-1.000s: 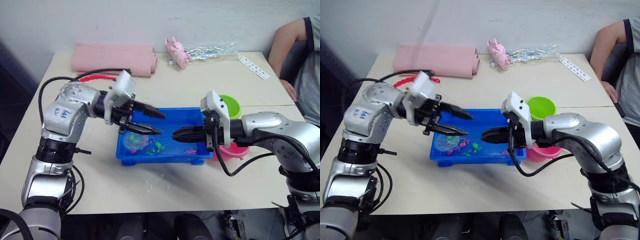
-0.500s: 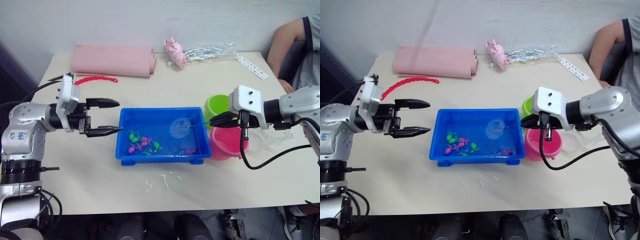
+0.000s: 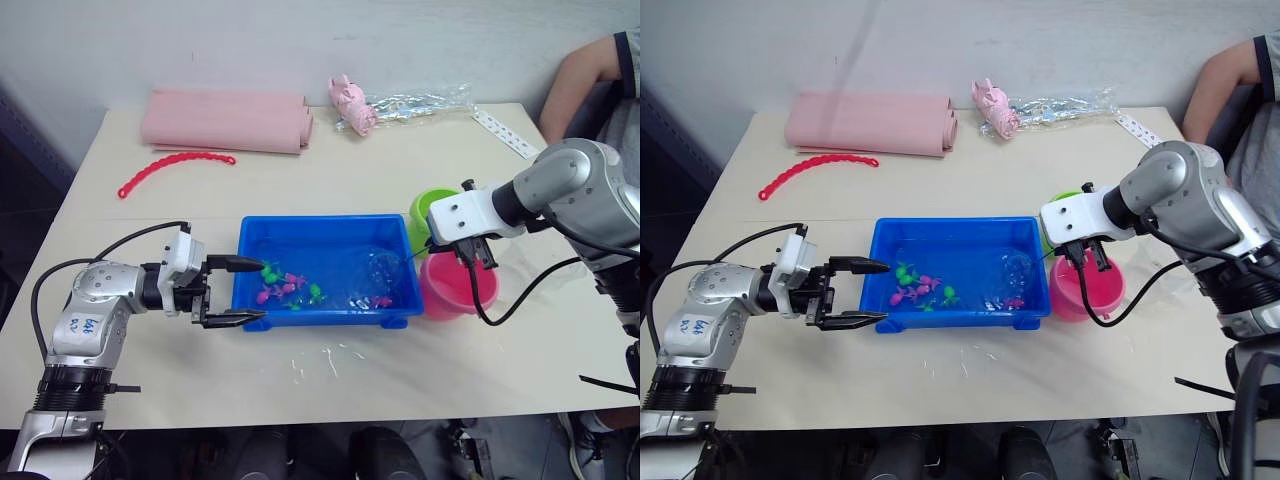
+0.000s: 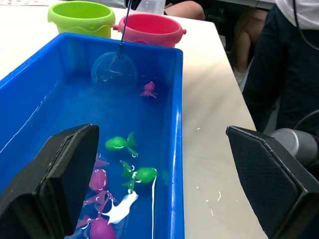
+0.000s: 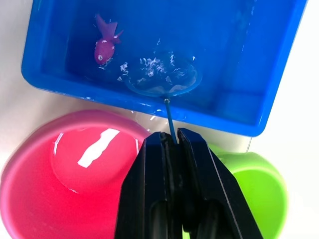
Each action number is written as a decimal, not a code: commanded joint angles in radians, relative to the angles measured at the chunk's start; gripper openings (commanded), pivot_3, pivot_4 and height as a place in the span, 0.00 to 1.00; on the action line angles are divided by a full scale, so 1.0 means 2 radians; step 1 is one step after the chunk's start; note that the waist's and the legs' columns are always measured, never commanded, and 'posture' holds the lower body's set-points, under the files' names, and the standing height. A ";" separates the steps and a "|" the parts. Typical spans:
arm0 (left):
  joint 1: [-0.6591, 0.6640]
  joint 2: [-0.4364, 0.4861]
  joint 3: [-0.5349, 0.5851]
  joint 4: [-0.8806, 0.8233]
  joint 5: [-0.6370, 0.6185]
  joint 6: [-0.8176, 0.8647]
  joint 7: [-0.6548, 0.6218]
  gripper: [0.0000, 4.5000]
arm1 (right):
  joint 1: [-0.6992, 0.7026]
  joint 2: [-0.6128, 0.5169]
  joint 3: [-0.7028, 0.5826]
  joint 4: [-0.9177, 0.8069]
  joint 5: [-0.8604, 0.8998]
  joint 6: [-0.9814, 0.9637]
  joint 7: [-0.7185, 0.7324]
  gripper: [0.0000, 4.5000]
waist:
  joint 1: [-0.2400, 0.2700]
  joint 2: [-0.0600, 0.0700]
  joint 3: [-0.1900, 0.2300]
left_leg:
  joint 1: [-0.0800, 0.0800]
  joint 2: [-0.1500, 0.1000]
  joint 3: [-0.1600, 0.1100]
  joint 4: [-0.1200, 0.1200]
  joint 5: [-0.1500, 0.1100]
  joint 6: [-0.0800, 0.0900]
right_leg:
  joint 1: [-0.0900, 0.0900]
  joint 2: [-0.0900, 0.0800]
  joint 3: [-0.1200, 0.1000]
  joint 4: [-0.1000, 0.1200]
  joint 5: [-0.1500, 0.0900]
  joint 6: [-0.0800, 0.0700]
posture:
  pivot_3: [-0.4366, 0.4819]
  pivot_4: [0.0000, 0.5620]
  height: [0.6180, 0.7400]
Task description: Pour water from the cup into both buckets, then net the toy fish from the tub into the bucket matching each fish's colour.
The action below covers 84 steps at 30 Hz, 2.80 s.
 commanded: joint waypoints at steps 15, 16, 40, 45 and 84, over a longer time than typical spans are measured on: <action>0.011 0.004 0.001 -0.030 -0.009 -0.004 0.014 0.99 | -0.019 -0.032 0.041 -0.058 0.082 0.087 0.055 0.00 | 0.003 0.000 0.000 | 0.000 0.000 0.000 0.000 0.000 0.000 | 0.000 0.000 0.000 0.000 0.000 0.000 | 0.48 0.27 1.00; 0.011 0.005 0.002 -0.031 -0.009 -0.004 0.013 0.99 | -0.015 -0.027 0.033 -0.059 0.086 0.098 0.055 0.00 | 0.003 0.000 0.000 | 0.000 0.000 0.000 0.000 0.000 0.000 | 0.000 0.000 0.000 0.000 0.000 0.000 | 0.48 0.27 1.00; -0.007 0.035 0.013 -0.033 -0.033 0.041 0.013 0.99 | 0.198 0.059 -0.189 -0.053 0.245 0.196 -0.021 0.00 | 0.004 0.000 0.000 | 0.000 0.000 0.000 0.000 0.000 0.000 | 0.001 0.000 -0.001 0.000 0.000 0.000 | 0.48 0.27 1.00; -0.011 0.041 0.013 -0.027 -0.032 0.043 0.009 0.99 | 0.221 0.073 -0.213 -0.023 0.250 0.155 -0.024 0.00 | 0.005 0.000 0.000 | 0.000 0.000 0.000 0.000 0.000 0.000 | 0.001 0.000 -0.001 0.000 0.000 0.000 | 0.48 0.27 1.00; -0.114 -0.081 -0.050 0.029 -0.052 0.056 0.006 0.99 | 0.693 0.115 -0.660 -0.138 0.193 -0.247 -0.176 0.00 | 0.018 0.000 0.000 | 0.001 0.000 0.001 0.000 0.000 0.000 | 0.002 0.001 0.000 -0.003 0.000 0.000 | 0.48 0.27 1.00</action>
